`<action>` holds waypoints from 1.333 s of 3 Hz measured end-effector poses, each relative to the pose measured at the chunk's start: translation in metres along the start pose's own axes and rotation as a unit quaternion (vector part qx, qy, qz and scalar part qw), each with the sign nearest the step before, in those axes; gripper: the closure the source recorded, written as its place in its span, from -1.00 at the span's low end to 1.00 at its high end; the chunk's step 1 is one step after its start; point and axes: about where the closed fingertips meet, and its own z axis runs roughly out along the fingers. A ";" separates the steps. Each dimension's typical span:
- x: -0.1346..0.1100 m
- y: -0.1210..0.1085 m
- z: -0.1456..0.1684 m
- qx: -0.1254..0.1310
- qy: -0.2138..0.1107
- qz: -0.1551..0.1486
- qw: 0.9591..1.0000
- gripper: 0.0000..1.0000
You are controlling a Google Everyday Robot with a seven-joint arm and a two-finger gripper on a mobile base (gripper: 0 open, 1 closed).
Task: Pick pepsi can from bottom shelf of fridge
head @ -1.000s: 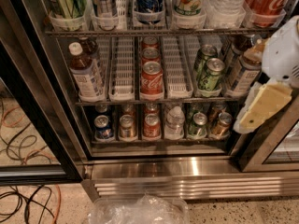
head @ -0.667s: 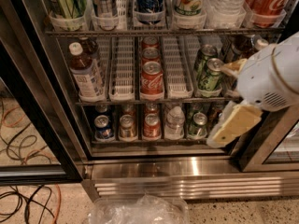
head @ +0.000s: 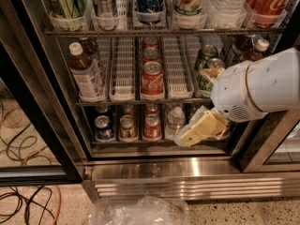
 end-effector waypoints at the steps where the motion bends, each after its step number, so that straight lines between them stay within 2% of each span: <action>1: 0.000 0.000 0.000 0.001 0.001 -0.001 1.000 -1.00; 2: -0.004 0.003 0.011 0.015 -0.029 0.024 0.999 -1.00; 3: 0.009 0.039 0.053 0.020 -0.070 0.062 0.995 -1.00; 4: 0.024 0.051 0.093 0.040 -0.119 0.101 0.987 -1.00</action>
Offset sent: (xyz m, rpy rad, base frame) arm 0.0163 0.0459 -0.0333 0.4020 -0.1008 -0.2272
